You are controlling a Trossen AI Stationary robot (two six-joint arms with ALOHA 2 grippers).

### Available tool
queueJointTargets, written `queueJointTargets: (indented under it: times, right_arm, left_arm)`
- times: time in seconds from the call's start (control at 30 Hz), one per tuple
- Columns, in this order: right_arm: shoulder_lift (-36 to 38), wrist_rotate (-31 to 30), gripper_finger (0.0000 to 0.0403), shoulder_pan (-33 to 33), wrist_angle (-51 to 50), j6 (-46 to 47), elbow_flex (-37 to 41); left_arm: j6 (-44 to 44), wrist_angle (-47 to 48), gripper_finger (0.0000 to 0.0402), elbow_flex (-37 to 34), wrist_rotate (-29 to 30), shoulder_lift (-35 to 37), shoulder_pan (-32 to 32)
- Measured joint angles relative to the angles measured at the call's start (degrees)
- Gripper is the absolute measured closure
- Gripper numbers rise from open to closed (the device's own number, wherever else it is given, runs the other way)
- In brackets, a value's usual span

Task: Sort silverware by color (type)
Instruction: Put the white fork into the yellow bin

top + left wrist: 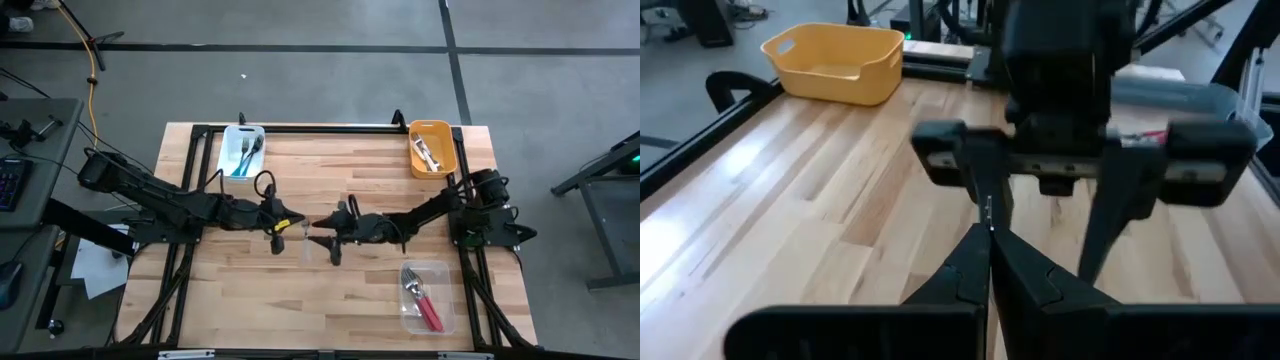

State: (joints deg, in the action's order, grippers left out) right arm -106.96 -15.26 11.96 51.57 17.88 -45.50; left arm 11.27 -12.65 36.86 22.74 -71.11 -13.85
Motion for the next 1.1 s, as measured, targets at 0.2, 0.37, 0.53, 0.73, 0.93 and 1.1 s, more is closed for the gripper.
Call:
queueJointTargets:
  times: [0.2, 0.37, 0.53, 0.73, 0.93, 1.1]
  right_arm:
    - [0.0, 3.9, 0.0209, -2.0, -0.1, -0.3, -1.6]
    - [0.0, 6.1, 0.0231, -2.6, 0.0, -1.5, -2.6]
    - [0.0, 5.9, 0.0322, -2.6, 0.0, -4.3, -3.6]
    - [0.4, 5.3, 0.0372, -2.7, -1.5, -6.0, -4.0]
    - [4.4, 1.9, 0.0384, -2.6, -10.3, -6.6, -4.1]
    - [14.0, -2.5, 0.0384, -4.4, -25.6, -6.7, -4.1]
  left_arm:
    - [-1.2, -2.5, 0.0401, -0.1, 0.3, 0.0, 0.0]
    - [-2.5, -5.6, 0.0401, 0.0, -0.2, 0.0, 0.7]
    - [-2.5, -5.7, 0.0401, 0.0, -0.2, 0.0, 1.2]
    - [-4.4, -6.1, 0.0389, 0.0, -0.8, 0.1, 1.1]
    - [-7.7, -5.1, 0.0346, -0.1, -0.2, 1.1, 1.2]
    - [-10.8, -7.0, 0.0320, -1.4, 2.2, 3.4, 0.8]
